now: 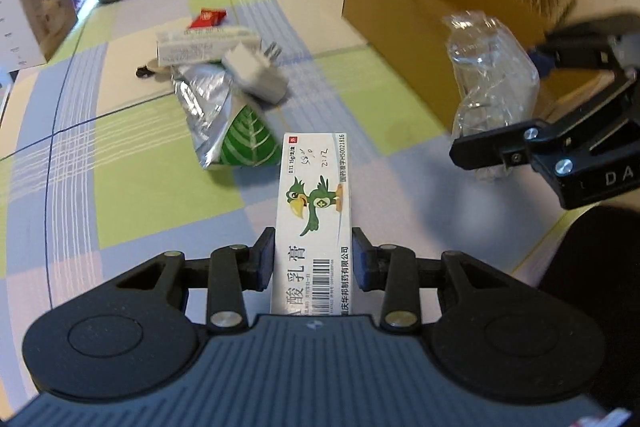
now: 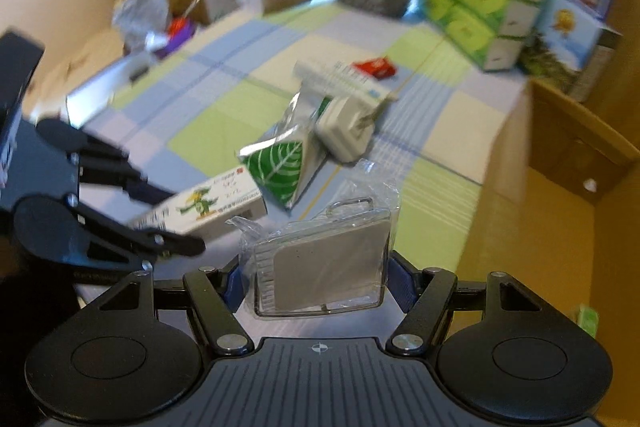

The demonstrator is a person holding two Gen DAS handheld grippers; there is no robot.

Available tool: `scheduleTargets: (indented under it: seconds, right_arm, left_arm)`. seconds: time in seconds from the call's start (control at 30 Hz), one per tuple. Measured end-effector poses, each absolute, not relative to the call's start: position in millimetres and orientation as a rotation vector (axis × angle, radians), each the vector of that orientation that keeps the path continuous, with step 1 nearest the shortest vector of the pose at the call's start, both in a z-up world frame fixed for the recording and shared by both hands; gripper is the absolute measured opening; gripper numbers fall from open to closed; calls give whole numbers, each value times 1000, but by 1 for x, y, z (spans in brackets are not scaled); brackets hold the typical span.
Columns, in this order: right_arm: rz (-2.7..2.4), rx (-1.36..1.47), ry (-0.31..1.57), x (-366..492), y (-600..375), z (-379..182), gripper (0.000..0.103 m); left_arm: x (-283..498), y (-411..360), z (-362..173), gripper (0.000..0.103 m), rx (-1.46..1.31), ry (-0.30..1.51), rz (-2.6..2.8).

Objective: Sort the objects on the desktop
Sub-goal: 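Carry the clear tray and ointment box over the cardboard box and release both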

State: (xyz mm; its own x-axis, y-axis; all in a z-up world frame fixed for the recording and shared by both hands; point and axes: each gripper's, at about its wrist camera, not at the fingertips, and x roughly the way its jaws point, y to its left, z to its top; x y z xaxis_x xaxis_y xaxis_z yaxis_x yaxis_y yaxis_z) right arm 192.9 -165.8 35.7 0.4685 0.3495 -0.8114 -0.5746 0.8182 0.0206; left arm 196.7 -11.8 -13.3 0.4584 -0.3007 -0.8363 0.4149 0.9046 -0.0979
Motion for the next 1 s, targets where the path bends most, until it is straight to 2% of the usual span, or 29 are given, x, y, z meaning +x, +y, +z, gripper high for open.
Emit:
scheduleTargets:
  seconds: [0.47,1.0]
  right_arm:
    - [366,-92,797,135,-270,93,66]
    - [172,7,799,136,-360,92,66]
  left_arm:
    - [159,-83,62,33,15,853,-479]
    - [181,-179,80,33,9,828,-547]
